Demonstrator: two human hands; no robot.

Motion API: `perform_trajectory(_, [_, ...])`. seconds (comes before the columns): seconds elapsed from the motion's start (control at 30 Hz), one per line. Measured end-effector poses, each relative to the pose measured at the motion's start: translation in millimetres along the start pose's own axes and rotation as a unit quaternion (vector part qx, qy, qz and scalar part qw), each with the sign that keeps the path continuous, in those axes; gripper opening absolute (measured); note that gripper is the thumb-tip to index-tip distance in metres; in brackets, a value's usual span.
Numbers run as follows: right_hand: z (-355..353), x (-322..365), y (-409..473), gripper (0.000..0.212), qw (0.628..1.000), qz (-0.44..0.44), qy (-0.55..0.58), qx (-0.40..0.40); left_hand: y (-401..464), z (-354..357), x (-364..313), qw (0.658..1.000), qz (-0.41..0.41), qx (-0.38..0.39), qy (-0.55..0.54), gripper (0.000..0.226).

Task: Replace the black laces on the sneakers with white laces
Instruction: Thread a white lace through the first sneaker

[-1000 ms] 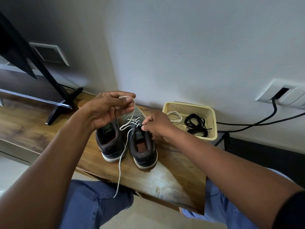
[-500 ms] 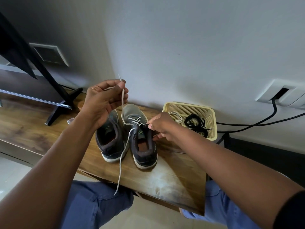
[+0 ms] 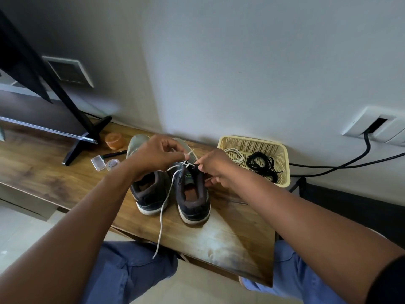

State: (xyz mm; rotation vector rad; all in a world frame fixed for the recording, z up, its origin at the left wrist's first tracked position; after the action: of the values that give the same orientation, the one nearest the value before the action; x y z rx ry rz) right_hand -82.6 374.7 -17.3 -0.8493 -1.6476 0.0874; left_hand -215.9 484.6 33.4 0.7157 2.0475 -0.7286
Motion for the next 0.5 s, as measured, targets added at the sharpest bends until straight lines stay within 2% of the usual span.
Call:
perform_trajectory(0.17, [2.6,1.1,-0.7,0.018,1.000,0.000,0.010,0.013,3.2,5.5,3.6,0.988,0.024,-0.010,0.154,0.010])
perform_trajectory(0.5, [4.9,-0.4,3.1,0.023,1.000,-0.008,0.021,0.013,2.1,11.5,-1.5,0.970,0.026,-0.048,0.238,0.014])
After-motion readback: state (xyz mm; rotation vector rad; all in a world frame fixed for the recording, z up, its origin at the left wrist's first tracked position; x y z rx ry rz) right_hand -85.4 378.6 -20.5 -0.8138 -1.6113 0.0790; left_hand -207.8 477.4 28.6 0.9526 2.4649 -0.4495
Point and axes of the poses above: each hand's wrist, its own y-axis towards the middle knuckle, its own z-axis out of the palm, x = y × z, the point moved 6 cm from there along y, towards the middle knuckle, and after that the axes turned 3 degrees about -z, right-handed, at the moved point
